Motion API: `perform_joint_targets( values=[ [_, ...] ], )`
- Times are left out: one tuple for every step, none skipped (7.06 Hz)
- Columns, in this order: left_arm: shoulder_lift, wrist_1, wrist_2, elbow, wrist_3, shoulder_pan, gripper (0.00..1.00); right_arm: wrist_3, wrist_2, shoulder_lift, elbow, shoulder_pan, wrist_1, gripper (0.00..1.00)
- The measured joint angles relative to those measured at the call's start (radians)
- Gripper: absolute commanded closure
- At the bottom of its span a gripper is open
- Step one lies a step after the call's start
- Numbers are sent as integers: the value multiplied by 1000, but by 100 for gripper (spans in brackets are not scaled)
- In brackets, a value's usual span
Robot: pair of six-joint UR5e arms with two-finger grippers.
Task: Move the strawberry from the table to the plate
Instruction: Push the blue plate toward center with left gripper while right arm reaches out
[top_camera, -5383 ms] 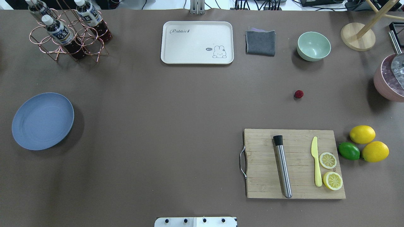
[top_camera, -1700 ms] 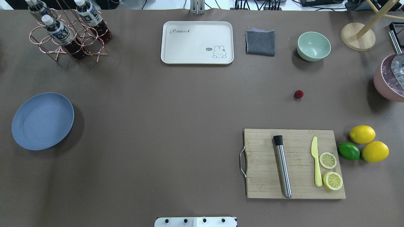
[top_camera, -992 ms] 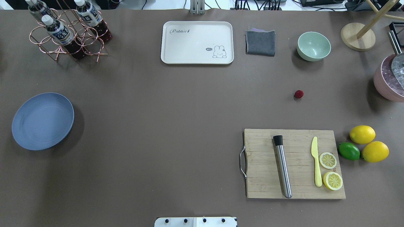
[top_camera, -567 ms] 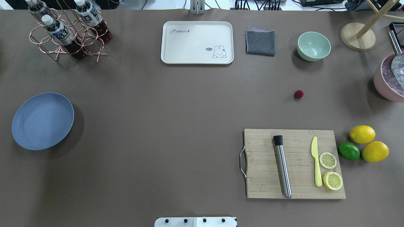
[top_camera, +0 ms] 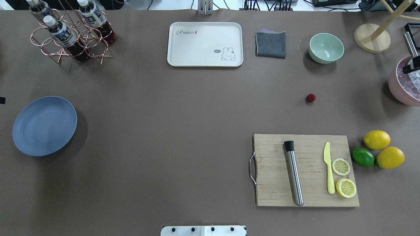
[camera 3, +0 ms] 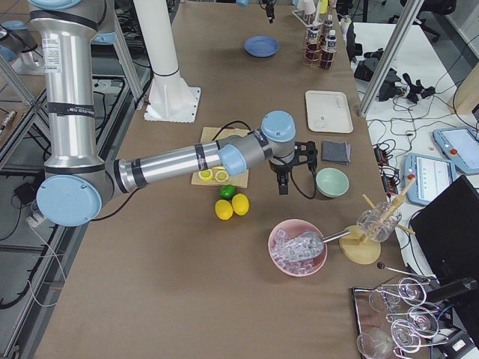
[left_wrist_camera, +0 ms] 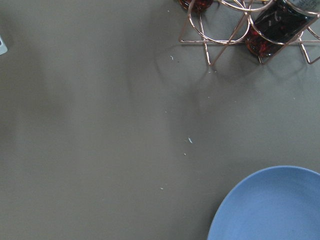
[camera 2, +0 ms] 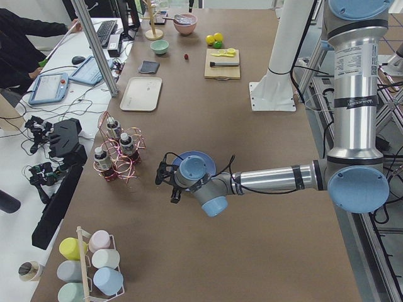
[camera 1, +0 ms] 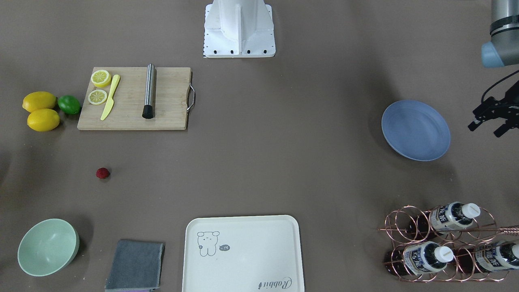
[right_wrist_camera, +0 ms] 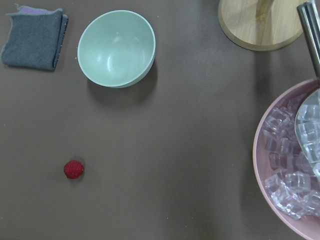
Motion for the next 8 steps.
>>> perform_joint_targets(
  values=[
    [0, -70, 49, 31, -52, 64, 9, 16, -6, 7, 0, -6, 0, 0],
    [-1, -124, 93, 65, -71, 115, 27, 25, -11, 10, 0, -10, 0, 0],
    [-6, -170, 125, 98, -84, 157, 78, 30, -13, 11, 1, -11, 0, 0],
    [-9, -196, 140, 113, -103, 181, 100, 31, -14, 14, 1, -13, 0, 0],
    [-10, -209, 142, 116, -119, 192, 100, 35, -16, 21, 0, -17, 0, 0],
    [-11, -213, 116, 114, -127, 195, 100, 48, -23, 28, -1, -23, 0, 0],
    [-16, -202, 60, 110, -137, 190, 100, 66, -34, 36, -2, -31, 0, 0],
    [-24, -176, -10, 97, -160, 169, 100, 75, -41, 41, -2, -38, 0, 0]
  ],
)
